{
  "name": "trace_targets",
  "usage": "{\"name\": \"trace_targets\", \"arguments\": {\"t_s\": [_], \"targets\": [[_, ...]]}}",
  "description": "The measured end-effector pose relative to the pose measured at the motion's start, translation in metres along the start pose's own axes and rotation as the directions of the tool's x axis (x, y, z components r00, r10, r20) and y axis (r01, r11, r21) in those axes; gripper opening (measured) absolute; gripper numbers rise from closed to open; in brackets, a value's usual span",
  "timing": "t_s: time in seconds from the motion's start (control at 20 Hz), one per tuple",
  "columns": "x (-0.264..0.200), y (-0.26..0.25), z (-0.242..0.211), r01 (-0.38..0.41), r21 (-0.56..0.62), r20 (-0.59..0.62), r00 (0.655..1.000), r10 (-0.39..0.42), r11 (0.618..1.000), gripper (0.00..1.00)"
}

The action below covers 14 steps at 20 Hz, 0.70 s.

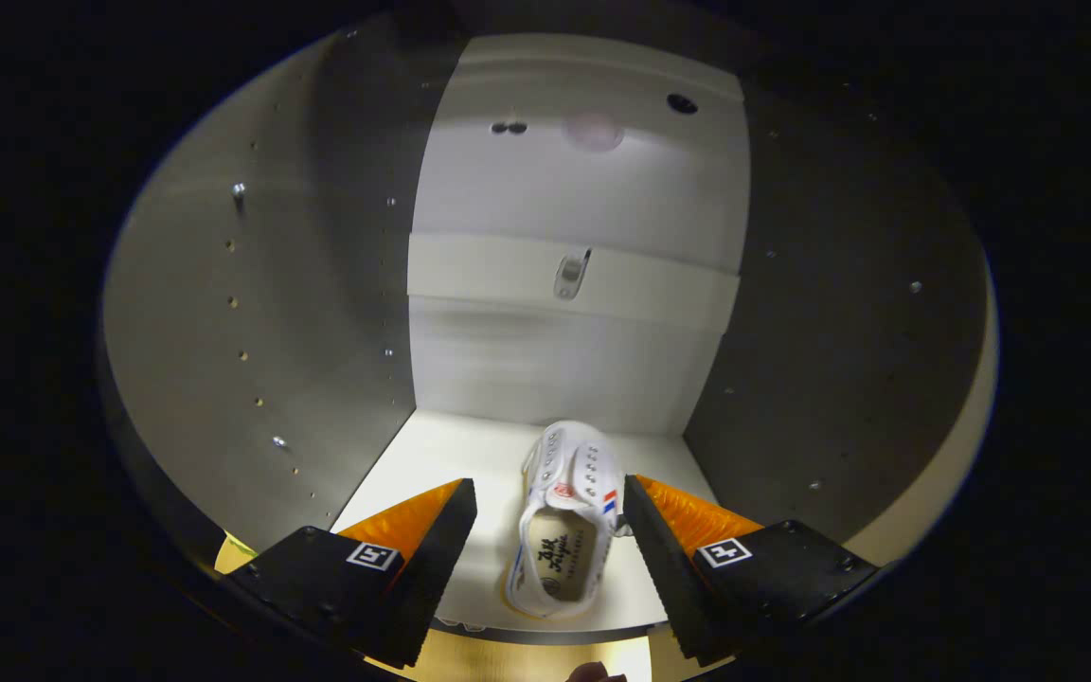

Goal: Open the shoe cabinet door, grab the shoes and put them into the shoe cabinet, then close the shoe cabinet door.

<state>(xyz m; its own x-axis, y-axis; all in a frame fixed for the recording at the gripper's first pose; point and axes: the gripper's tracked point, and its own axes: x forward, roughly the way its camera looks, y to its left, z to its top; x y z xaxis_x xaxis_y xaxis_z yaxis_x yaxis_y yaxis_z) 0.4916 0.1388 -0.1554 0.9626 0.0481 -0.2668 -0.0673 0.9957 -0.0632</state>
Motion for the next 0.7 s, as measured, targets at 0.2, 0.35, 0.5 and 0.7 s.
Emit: {"name": "trace_targets", "arguments": {"t_s": [0.2,0.35,0.5,0.7], "targets": [[-0.062,-0.009,0.032,0.006,0.044,0.126,0.992,-0.012,0.999,0.98],[-0.124,-0.015,0.048,0.001,0.047,0.199,0.980,-0.010,0.999,0.98],[-0.189,-0.012,0.041,-0.021,0.046,0.230,0.973,0.010,0.999,0.98],[-0.274,-0.020,0.024,-0.010,0.019,0.271,0.963,0.005,1.000,0.98]]}}
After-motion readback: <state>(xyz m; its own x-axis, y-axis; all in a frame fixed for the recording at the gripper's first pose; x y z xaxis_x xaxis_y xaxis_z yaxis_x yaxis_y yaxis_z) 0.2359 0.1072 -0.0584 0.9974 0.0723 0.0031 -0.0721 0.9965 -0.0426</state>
